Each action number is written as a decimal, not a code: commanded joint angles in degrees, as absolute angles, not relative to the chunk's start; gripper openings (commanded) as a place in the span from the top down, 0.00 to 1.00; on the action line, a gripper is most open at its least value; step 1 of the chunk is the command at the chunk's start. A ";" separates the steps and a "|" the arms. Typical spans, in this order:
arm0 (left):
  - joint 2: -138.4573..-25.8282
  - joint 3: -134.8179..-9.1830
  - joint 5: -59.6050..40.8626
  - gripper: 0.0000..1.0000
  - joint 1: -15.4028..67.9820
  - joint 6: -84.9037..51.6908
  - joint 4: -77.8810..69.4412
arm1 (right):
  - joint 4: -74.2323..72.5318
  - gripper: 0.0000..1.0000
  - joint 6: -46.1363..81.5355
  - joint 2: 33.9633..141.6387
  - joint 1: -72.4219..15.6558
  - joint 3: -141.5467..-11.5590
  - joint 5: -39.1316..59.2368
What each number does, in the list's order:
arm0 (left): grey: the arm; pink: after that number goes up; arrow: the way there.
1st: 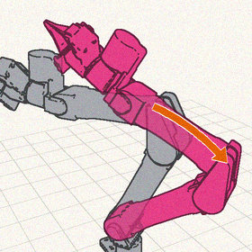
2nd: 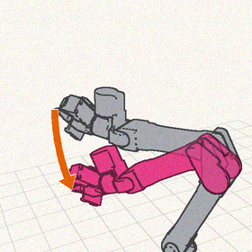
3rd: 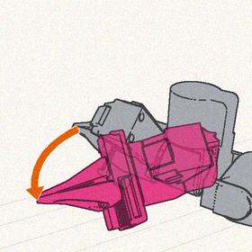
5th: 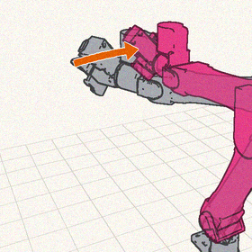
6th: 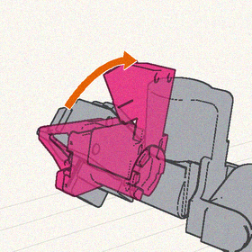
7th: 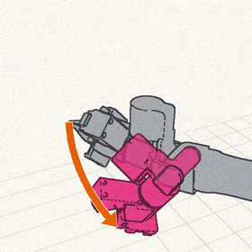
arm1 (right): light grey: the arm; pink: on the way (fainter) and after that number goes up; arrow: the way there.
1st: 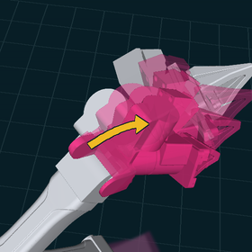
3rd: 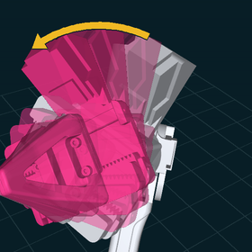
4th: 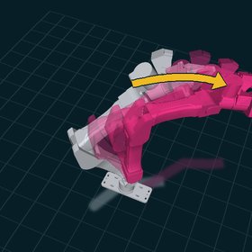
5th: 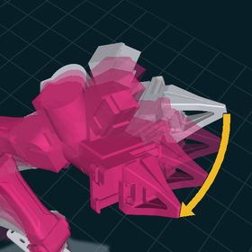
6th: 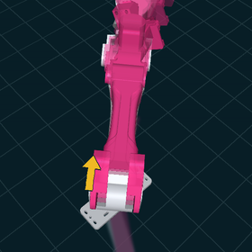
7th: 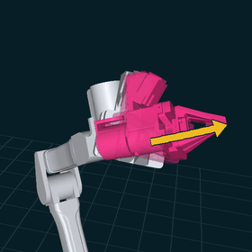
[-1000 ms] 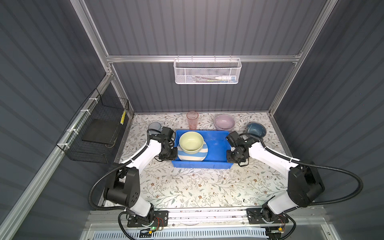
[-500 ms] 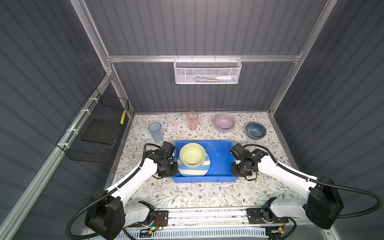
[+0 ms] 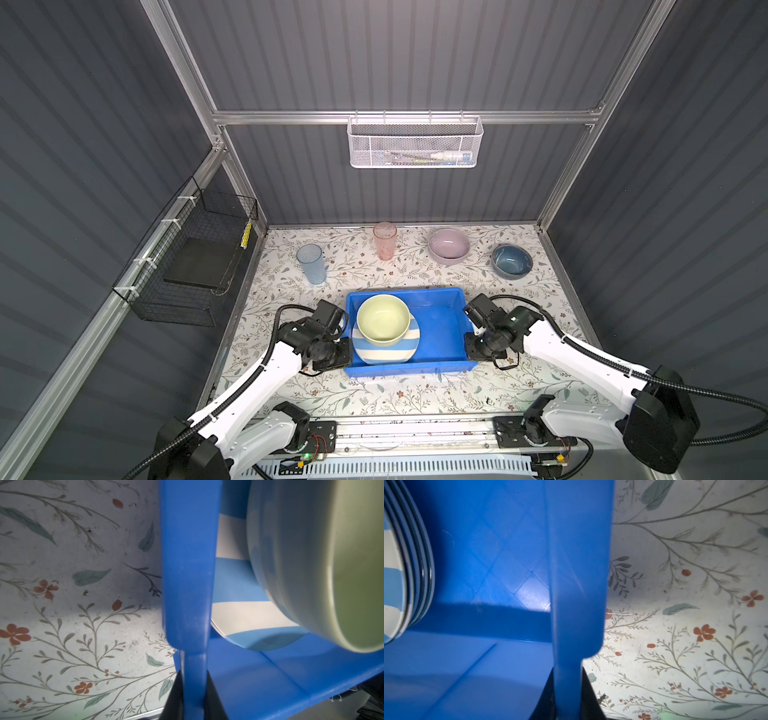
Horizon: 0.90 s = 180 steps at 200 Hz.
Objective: Place the mixed dishes into the plastic bin
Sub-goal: 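Release the bin walls and raise both grippers away from the bin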
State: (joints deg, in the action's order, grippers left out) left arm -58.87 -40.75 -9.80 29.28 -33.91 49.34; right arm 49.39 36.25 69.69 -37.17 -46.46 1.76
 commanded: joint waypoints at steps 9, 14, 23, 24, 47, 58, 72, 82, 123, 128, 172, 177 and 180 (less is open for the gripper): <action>-59.16 -41.06 -12.72 0.78 29.27 -36.74 54.09 | 55.79 0.74 39.47 71.44 -37.18 -45.84 1.88; -59.16 -41.74 -12.30 0.75 29.27 -36.40 54.87 | 56.14 0.73 39.42 71.24 -37.10 -46.15 1.42; -59.25 -43.16 -11.31 0.71 29.27 -35.96 56.16 | 57.34 0.68 38.97 70.78 -37.09 -47.11 0.66; -59.29 -43.37 -11.24 0.71 29.27 -35.96 56.25 | 57.50 0.68 38.95 70.77 -37.09 -47.24 0.55; -59.37 -48.62 -9.12 0.61 29.26 -35.31 60.21 | 61.38 0.60 37.70 70.05 -37.00 -51.19 -1.95; -59.23 -52.10 -7.85 0.56 29.27 -34.70 62.09 | 63.45 0.54 37.13 69.96 -36.97 -53.49 -3.96; -59.10 -56.60 -4.92 0.49 29.27 -33.84 64.14 | 66.04 0.48 35.73 70.05 -36.39 -57.16 -6.01; -59.51 -59.90 -2.73 0.43 29.27 -32.61 65.43 | 66.65 0.43 34.49 69.93 -35.70 -59.84 -6.95; -64.44 -73.11 4.31 0.18 28.88 -27.64 68.81 | 63.86 0.28 26.96 73.13 -28.62 -71.14 -6.76; -64.72 -74.56 4.99 0.15 28.76 -26.89 68.55 | 63.37 0.27 26.17 74.02 -27.59 -72.66 -6.89; -67.39 -79.78 9.67 0.09 23.91 -16.52 63.06 | 53.09 0.20 20.66 83.45 -17.11 -81.40 -0.50; -67.52 -79.43 10.06 0.09 23.17 -15.56 61.74 | 51.31 0.21 20.87 84.74 -16.00 -81.89 -0.07; -67.58 -79.21 10.13 0.08 22.74 -15.13 61.00 | 50.49 0.20 21.05 85.64 -15.40 -82.36 0.15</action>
